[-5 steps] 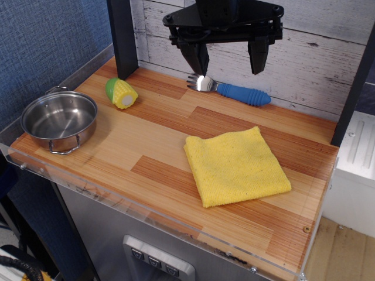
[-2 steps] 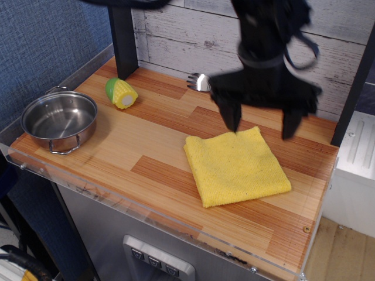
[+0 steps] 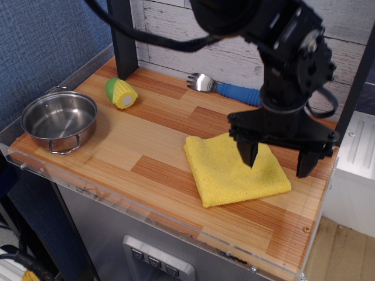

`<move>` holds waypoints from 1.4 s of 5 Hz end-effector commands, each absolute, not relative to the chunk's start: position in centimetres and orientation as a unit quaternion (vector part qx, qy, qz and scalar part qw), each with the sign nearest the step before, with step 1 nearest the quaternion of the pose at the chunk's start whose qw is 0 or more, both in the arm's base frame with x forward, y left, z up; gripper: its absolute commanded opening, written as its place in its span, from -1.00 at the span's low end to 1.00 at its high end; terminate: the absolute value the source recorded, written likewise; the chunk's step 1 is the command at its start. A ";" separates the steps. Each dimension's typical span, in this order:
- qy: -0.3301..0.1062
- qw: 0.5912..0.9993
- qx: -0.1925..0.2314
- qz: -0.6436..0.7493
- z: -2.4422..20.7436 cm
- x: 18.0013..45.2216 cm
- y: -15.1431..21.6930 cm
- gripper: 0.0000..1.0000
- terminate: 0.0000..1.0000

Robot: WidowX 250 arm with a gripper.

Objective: Move the yellow cloth behind the pan.

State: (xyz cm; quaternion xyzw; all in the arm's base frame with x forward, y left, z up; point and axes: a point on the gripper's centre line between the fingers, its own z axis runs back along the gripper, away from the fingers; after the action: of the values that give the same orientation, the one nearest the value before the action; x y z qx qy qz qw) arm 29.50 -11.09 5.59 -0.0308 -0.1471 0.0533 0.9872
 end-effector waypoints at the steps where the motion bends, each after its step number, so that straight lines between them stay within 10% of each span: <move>1: -0.187 0.979 -0.011 0.078 5.9 29.6 -8.7 1.00 -1.00; 7: -0.145 0.983 -0.008 0.111 0.4 30.8 -7.3 1.00 -1.00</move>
State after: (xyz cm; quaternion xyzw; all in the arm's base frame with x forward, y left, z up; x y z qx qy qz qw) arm 31.28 -6.95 0.96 -0.0074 -0.1499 0.1153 0.9819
